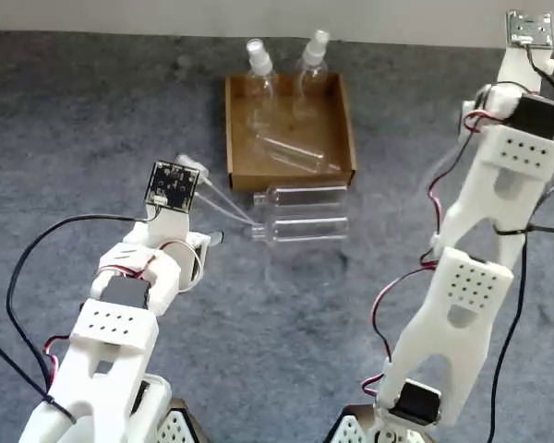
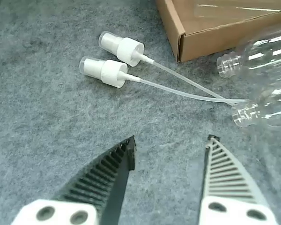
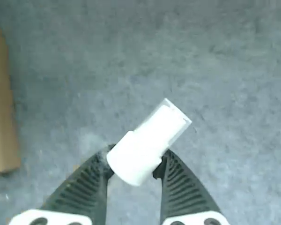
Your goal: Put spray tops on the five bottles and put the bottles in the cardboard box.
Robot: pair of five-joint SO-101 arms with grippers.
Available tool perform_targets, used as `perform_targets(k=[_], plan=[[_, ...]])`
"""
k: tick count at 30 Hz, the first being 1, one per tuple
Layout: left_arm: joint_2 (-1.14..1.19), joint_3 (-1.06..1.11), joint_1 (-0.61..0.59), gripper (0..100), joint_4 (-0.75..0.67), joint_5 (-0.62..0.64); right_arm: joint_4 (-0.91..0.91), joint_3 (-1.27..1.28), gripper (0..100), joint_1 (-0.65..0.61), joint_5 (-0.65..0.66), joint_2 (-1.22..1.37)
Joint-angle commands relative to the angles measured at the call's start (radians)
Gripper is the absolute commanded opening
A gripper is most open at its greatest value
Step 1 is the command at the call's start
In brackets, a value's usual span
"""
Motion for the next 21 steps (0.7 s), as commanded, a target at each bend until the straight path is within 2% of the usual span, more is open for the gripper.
perform_targets(k=[1, 5, 11, 14, 18, 21], plan=[[0.002, -0.005, -0.010, 19, -0.018, -0.005, 0.021, 0.302, 0.4, 0.016, 0.089, -0.185], [0.002, -0.005, -0.013, 19, -0.018, -0.005, 0.008, 0.727, 0.4, -0.027, 0.232, -0.344], [0.002, -0.005, -0.013, 19, -0.018, -0.005, -0.289, 1.175, 0.4, -0.042, 0.281, -0.392], [0.002, -0.005, -0.013, 19, -0.018, -0.005, -0.389, 1.299, 0.4, -0.061, 0.296, -0.394], [0.002, -0.005, -0.013, 19, -0.018, -0.005, -0.403, 1.362, 0.6, -0.117, 0.390, -0.397], [0.002, -0.005, -0.013, 19, -0.018, -0.005, -0.403, 1.363, 6.4, -0.131, 0.351, -0.398]])
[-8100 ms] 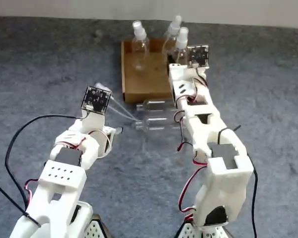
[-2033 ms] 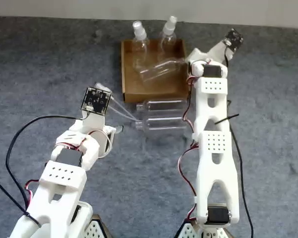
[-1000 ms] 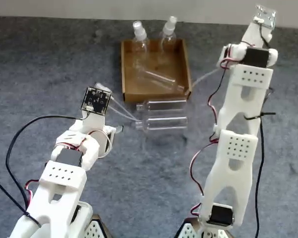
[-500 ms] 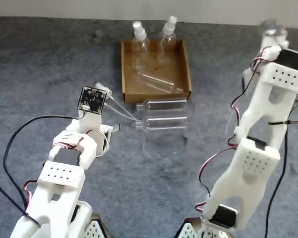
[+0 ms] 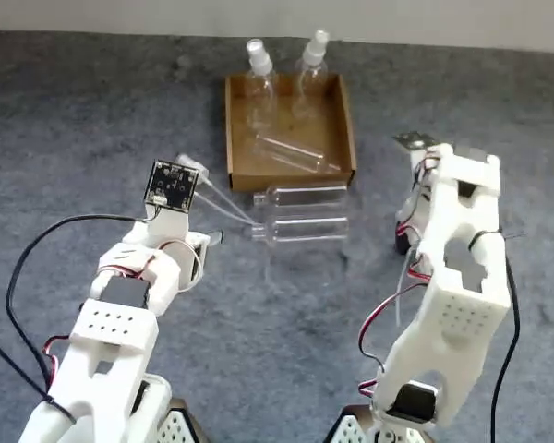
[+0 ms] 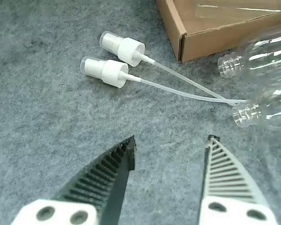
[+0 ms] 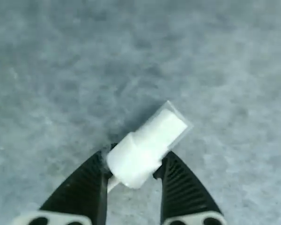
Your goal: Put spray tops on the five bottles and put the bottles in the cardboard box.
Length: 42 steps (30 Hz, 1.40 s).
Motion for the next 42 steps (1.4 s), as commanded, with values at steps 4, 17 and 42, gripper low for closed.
perform_targets(k=[4, 17, 42], plan=[[0.002, -0.005, -0.012, 19, -0.018, -0.005, -0.010, -0.005, 18.0, -0.039, -0.046, -0.073], [0.002, -0.005, -0.012, 19, -0.018, -0.005, 0.163, -0.105, 26.7, -0.104, -0.049, -0.285], [0.002, -0.004, -0.007, 19, -0.018, -0.005, -0.331, -0.223, 27.1, -0.618, -0.169, -0.193]])
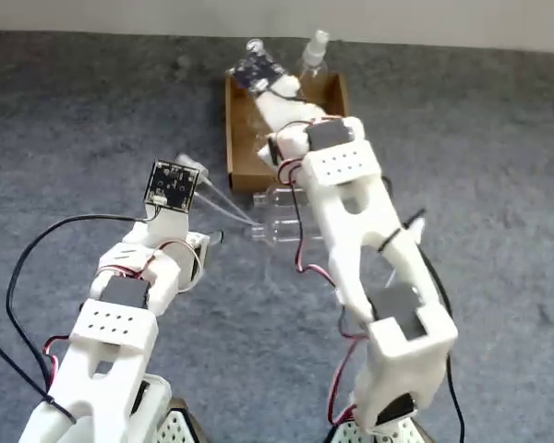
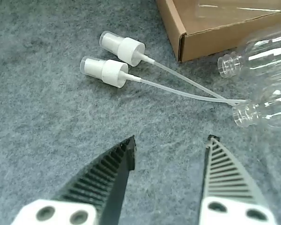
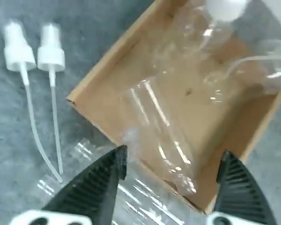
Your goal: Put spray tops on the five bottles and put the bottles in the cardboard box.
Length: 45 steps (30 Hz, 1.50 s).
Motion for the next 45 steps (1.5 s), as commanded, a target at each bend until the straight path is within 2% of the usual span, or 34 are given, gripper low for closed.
perform_targets(k=[1, 9, 19, 36, 42, 45], plan=[[0.002, -0.004, -0.007, 19, -0.018, -0.005, 0.027, -0.188, 27.1, -0.015, -0.012, 0.094], [0.002, -0.004, -0.007, 19, -0.018, -0.005, 0.205, -0.667, 27.1, 0.045, -0.012, 0.398], [0.002, -0.004, -0.007, 19, -0.018, -0.005, 0.437, -1.050, 27.1, 0.039, -0.005, 0.668], [0.002, -0.004, -0.007, 19, -0.018, -0.005, 0.460, -1.116, 26.4, 0.039, -0.005, 0.796], [0.002, -0.004, -0.008, 19, -0.018, -0.005, 0.460, -1.115, 15.4, 0.039, -0.005, 0.797], [0.002, -0.004, -0.008, 19, -0.018, -0.005, 0.460, -1.113, 13.9, 0.039, -0.008, 0.797]])
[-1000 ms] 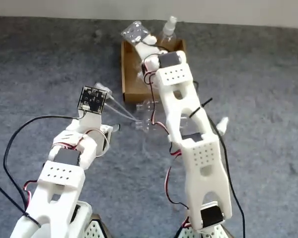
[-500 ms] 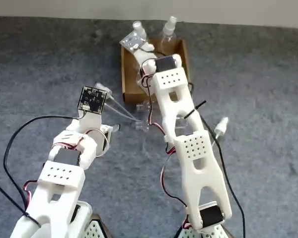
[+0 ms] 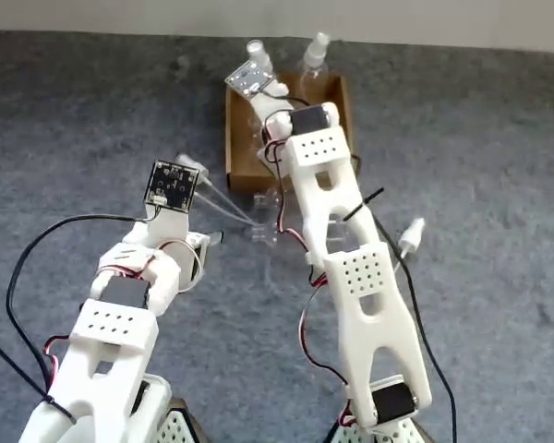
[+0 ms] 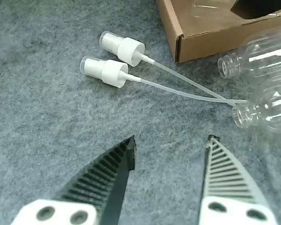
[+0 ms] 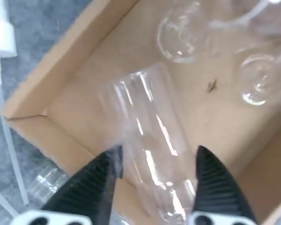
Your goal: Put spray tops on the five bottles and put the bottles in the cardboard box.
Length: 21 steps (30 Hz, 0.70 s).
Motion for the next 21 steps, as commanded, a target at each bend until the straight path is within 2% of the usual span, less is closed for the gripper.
perform_targets(k=[1, 13, 21], plan=[[0.002, -0.004, -0.008, 19, -0.018, -0.005, 0.016, -0.042, 13.8, 0.007, -0.009, -0.019], [0.002, -0.004, -0.010, 19, -0.018, -0.005, -0.031, -0.042, 14.2, 0.005, -0.006, -0.013], [0.002, -0.004, -0.010, 19, -0.018, -0.005, -0.051, -0.054, 14.2, -0.005, -0.006, 0.108]])
